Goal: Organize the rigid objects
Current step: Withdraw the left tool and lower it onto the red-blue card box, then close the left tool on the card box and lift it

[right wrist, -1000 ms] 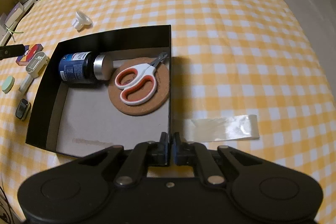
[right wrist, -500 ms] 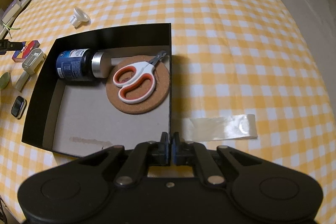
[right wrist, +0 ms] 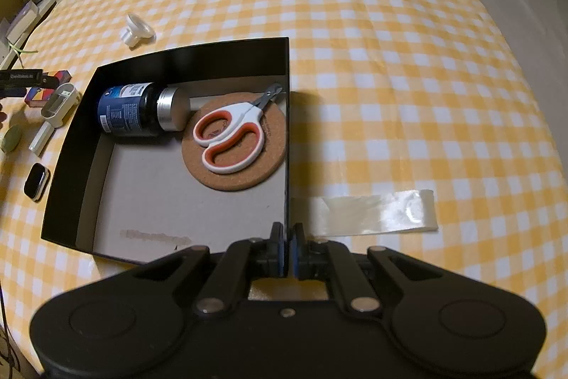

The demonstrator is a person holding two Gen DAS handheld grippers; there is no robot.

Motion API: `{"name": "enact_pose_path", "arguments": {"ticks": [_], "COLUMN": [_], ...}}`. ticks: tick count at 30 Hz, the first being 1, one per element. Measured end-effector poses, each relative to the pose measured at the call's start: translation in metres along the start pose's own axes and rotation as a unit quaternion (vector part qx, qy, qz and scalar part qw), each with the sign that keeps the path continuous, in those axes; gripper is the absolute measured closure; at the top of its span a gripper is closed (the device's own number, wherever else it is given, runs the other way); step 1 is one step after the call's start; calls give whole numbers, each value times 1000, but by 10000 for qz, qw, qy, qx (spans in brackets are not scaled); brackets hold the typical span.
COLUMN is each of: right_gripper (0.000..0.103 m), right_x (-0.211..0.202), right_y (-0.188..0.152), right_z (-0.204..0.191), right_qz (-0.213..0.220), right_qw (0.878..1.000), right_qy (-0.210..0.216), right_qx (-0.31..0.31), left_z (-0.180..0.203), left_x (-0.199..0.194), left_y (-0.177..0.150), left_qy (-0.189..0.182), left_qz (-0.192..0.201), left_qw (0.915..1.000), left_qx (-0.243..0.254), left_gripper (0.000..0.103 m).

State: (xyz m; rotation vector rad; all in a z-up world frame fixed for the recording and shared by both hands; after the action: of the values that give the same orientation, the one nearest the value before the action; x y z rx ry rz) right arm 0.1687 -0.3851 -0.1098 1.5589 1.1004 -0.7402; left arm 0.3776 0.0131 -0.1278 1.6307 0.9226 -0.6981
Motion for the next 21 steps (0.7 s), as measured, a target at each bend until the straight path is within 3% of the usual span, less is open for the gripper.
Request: {"name": "enact_pose_path", "arguments": {"ticks": [8, 13, 21], "right_gripper": [98, 97, 97], "right_x": [-1, -1, -1], "right_y": [1, 0, 0], "right_z": [0, -1, -2], "right_qz": [-20, -19, -19], "right_qw": [10000, 10000, 10000], "right_qy": [39, 31, 34], "right_qx": [0, 3, 18], "left_z": [8, 5, 5], "left_x": [11, 10, -5], "left_y": [-1, 0, -1], "left_qy": [90, 107, -109], "left_qz": [-181, -197, -222], "left_qw": [9998, 9997, 9994], "left_qx": [76, -41, -236], "left_gripper": [0, 13, 13]}}
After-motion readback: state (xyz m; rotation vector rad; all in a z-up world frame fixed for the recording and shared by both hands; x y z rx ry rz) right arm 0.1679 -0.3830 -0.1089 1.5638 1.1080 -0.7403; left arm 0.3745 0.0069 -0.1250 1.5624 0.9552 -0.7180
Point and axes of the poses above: each gripper's, at about its wrist camera, not at the fingertips, and x roughly the way its jaws point, z to its right, y to its top, the point moved 1 cm from there along x, roughly the way its jaws point, and after that the axes turned 11 degrees about y, right-handed, at the moved point
